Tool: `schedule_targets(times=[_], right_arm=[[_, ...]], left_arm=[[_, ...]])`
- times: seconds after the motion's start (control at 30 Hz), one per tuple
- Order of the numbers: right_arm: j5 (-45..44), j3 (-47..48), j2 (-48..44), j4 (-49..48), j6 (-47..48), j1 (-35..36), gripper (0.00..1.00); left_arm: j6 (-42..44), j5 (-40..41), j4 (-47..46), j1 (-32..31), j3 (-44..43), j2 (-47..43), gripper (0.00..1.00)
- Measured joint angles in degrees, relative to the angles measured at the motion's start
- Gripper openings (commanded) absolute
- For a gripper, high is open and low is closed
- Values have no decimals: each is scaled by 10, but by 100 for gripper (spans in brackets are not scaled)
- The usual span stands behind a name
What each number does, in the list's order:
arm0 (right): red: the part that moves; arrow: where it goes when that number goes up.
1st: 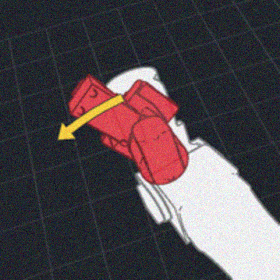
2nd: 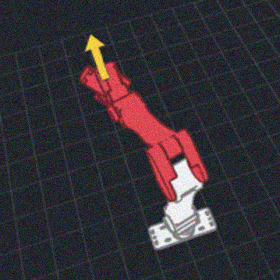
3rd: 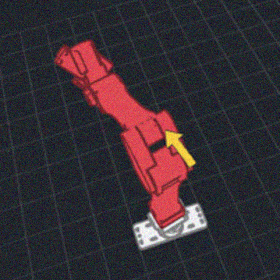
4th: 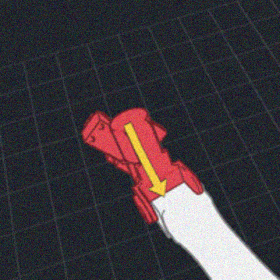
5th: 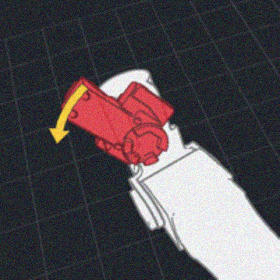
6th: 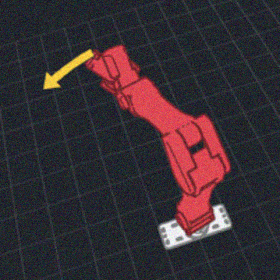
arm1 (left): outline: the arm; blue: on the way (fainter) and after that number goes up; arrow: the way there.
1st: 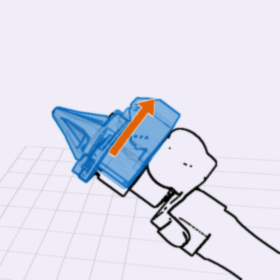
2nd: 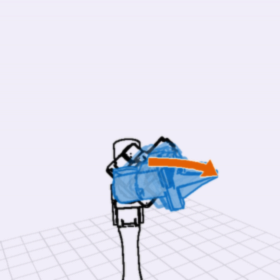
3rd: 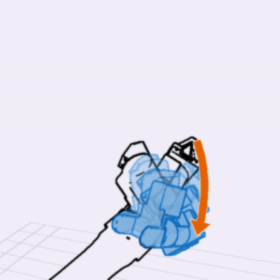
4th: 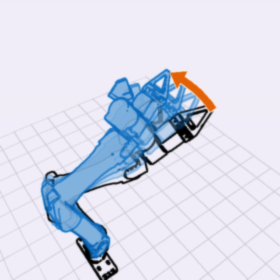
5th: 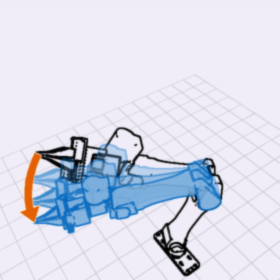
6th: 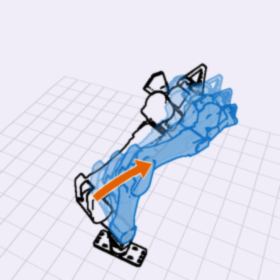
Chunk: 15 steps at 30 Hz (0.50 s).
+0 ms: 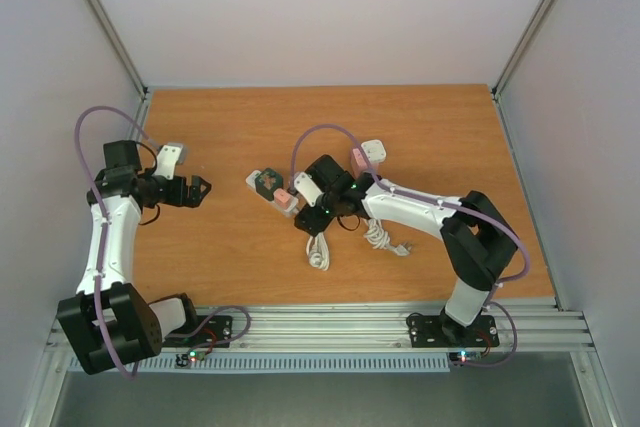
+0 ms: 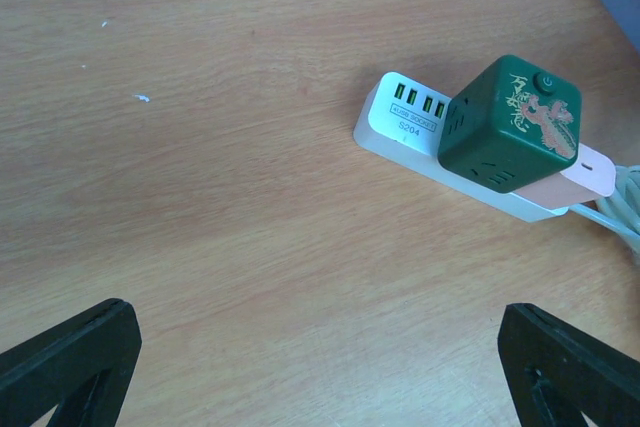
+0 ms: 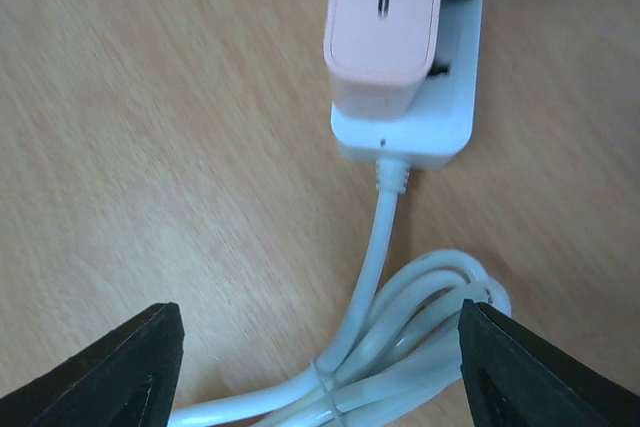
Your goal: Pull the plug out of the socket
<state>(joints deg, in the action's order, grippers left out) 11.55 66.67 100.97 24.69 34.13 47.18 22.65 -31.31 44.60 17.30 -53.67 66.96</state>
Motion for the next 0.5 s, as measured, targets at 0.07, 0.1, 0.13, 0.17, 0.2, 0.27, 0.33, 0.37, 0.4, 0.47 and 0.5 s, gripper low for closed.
schedule_targets(times=[0.07,0.1,0.13,0.17,0.2,0.27,0.33,0.37,0.4,0.47,0.5], right_arm=[[0,0,-14,-9,-4,0,81],[0,1,-20,-15,-7,0,82],[-1,6,-22,-25,-11,0,83],[-1,6,-22,-26,-12,0,85],[-3,10,-22,-29,-16,0,88],[-13,28,-13,-31,-30,0,91],[-22,53,2,-41,-42,0,92],[-25,61,8,-45,-47,0,93],[-27,71,17,-51,-50,0,93],[-30,82,32,-61,-55,0,93],[-30,84,40,-66,-57,0,93]], left_arm=[[2,-3,0,0,0,-1,100],[3,-4,0,0,0,-2,100],[3,-4,0,0,0,-3,100],[3,-4,0,0,0,-5,100],[3,-4,1,0,0,-7,100],[3,-4,1,0,0,-13,100],[2,-3,0,0,0,-20,100],[1,-2,0,0,0,-23,100],[0,-2,0,0,0,-26,100],[-2,1,-3,0,0,-32,100],[-4,2,-5,0,0,-36,100]])
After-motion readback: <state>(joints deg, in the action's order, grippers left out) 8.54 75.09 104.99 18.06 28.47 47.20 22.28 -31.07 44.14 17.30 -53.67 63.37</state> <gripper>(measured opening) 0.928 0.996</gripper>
